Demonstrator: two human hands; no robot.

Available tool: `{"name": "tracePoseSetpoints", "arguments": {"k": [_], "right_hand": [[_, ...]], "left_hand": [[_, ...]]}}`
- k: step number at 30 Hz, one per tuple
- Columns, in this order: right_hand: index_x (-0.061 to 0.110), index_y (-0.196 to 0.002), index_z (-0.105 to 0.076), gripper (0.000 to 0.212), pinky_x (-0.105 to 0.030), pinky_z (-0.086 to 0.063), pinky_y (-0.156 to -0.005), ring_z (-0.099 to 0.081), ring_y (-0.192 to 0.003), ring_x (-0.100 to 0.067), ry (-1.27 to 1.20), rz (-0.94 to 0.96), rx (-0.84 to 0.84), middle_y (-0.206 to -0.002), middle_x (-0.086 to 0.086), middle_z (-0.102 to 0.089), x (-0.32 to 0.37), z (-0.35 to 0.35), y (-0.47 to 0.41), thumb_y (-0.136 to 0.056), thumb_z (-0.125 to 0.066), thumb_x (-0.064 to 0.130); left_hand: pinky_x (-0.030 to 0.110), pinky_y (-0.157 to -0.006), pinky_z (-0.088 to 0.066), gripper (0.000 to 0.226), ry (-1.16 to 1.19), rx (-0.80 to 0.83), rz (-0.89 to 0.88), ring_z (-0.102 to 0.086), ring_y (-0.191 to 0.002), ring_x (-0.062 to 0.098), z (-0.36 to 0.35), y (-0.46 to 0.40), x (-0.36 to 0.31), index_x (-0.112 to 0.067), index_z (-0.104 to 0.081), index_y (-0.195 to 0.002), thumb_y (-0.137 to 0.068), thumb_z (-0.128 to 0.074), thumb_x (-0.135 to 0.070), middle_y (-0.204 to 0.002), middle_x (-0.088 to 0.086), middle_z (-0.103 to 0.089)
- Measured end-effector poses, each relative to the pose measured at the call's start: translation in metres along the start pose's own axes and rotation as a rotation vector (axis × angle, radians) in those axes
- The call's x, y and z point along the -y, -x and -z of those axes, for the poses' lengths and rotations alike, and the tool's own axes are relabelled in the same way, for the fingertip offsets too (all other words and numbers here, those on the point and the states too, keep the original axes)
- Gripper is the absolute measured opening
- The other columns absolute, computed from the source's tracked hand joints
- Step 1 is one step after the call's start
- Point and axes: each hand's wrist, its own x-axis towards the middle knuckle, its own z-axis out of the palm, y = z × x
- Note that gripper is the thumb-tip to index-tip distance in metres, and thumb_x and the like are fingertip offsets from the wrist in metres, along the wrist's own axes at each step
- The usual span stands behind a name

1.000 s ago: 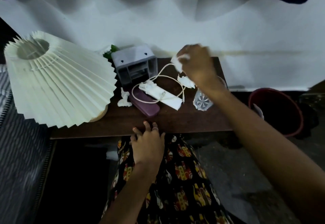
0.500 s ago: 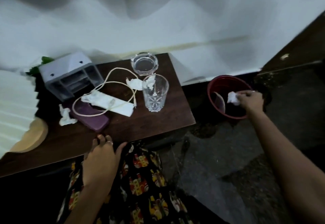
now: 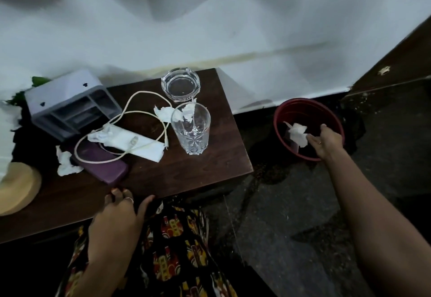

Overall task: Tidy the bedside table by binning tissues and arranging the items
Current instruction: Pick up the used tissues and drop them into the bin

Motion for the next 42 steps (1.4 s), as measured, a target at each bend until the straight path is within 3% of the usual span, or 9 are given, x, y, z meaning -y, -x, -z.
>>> {"name": "tracePoseSetpoints", "arguments": {"k": [3,7,10,13,17,21,27,33,42], "right_hand": [[-0.002,-0.138,-0.034,0.044,-0.034,-0.054,-0.085,-0.060,-0.088,-0.027,0.027,-0.001,0.000,-0.137,-0.026,-0.044,0.012,-0.006,0.004,-0.098,-0.042,0.014],[-0.007,-0.130,-0.043,0.037,-0.030,-0.053,-0.081,-0.061,-0.108,-0.034,0.175,0.120,0.167,-0.131,-0.029,-0.050,0.032,-0.031,0.036,-0.096,-0.040,0.006],[-0.001,-0.116,-0.055,0.024,-0.020,-0.053,-0.068,-0.064,-0.075,-0.018,0.308,0.354,0.361,-0.096,-0.019,-0.060,0.049,-0.065,0.081,-0.095,-0.046,0.007],[0.007,-0.105,-0.061,0.015,-0.020,-0.053,-0.069,-0.064,-0.069,-0.012,0.529,0.596,0.669,-0.085,-0.011,-0.064,0.062,-0.101,0.129,-0.093,-0.053,0.008],[0.015,-0.109,-0.066,0.024,-0.020,-0.050,-0.079,-0.065,-0.084,-0.016,1.033,0.984,0.962,-0.103,-0.010,-0.069,0.051,-0.147,0.156,-0.085,-0.066,0.011],[0.019,-0.120,-0.064,0.042,-0.029,-0.052,-0.083,-0.068,-0.086,-0.021,1.285,1.080,1.091,-0.119,-0.007,-0.065,0.022,-0.179,0.153,-0.080,-0.069,0.008],[0.013,-0.123,-0.062,0.062,-0.027,-0.043,-0.094,-0.055,-0.107,-0.016,1.255,1.199,1.216,-0.115,-0.006,-0.058,0.006,-0.194,0.148,-0.071,-0.067,0.046],[0.004,-0.104,-0.068,0.062,-0.039,-0.051,-0.084,-0.062,-0.094,-0.027,1.331,1.294,1.156,-0.100,-0.016,-0.066,-0.005,-0.198,0.142,-0.075,-0.053,0.058],[0.006,-0.077,-0.064,0.021,-0.027,-0.041,-0.062,-0.059,-0.073,-0.024,1.279,1.241,0.919,-0.076,0.000,-0.056,-0.007,-0.172,0.133,-0.082,-0.069,0.026]], "left_hand": [[0.041,-0.062,-0.051,0.051,0.015,0.022,0.040,-0.062,-0.085,0.036,0.003,0.000,-0.003,-0.003,-0.061,-0.092,-0.087,-0.047,-0.052,-0.097,0.018,-0.061],[0.039,-0.057,-0.052,0.053,-0.027,0.062,0.046,-0.064,-0.080,0.038,0.003,-0.001,-0.004,0.003,-0.065,-0.094,-0.086,-0.054,-0.048,-0.097,0.024,-0.065],[0.039,-0.060,-0.052,0.054,-0.021,0.054,0.047,-0.064,-0.085,0.035,0.005,-0.001,-0.006,0.001,-0.066,-0.098,-0.087,-0.050,-0.050,-0.102,0.023,-0.065],[0.039,-0.069,-0.052,0.057,0.005,0.041,0.065,-0.061,-0.099,0.032,0.007,-0.002,-0.005,-0.002,-0.063,-0.110,-0.090,-0.043,-0.052,-0.115,0.019,-0.062],[0.039,-0.074,-0.053,0.057,0.009,0.009,0.055,-0.060,-0.105,0.030,0.012,-0.001,-0.003,-0.005,-0.059,-0.117,-0.091,-0.042,-0.053,-0.122,0.016,-0.059],[0.033,-0.081,-0.051,0.061,-0.042,0.019,0.047,-0.055,-0.115,0.023,0.013,-0.001,-0.001,-0.010,-0.049,-0.130,-0.093,-0.030,-0.056,-0.134,0.010,-0.051],[0.033,-0.086,-0.049,0.062,-0.053,0.043,0.026,-0.049,-0.122,0.023,0.014,-0.002,0.000,-0.009,-0.041,-0.135,-0.096,-0.024,-0.054,-0.140,0.011,-0.044],[0.032,-0.087,-0.048,0.062,-0.080,0.061,0.012,-0.048,-0.124,0.024,0.017,-0.001,-0.001,-0.010,-0.038,-0.137,-0.096,-0.023,-0.054,-0.145,0.011,-0.039],[0.032,-0.088,-0.049,0.063,-0.087,0.052,0.021,-0.047,-0.126,0.023,0.015,-0.001,-0.003,-0.009,-0.040,-0.136,-0.095,-0.025,-0.055,-0.144,0.011,-0.041]]}}
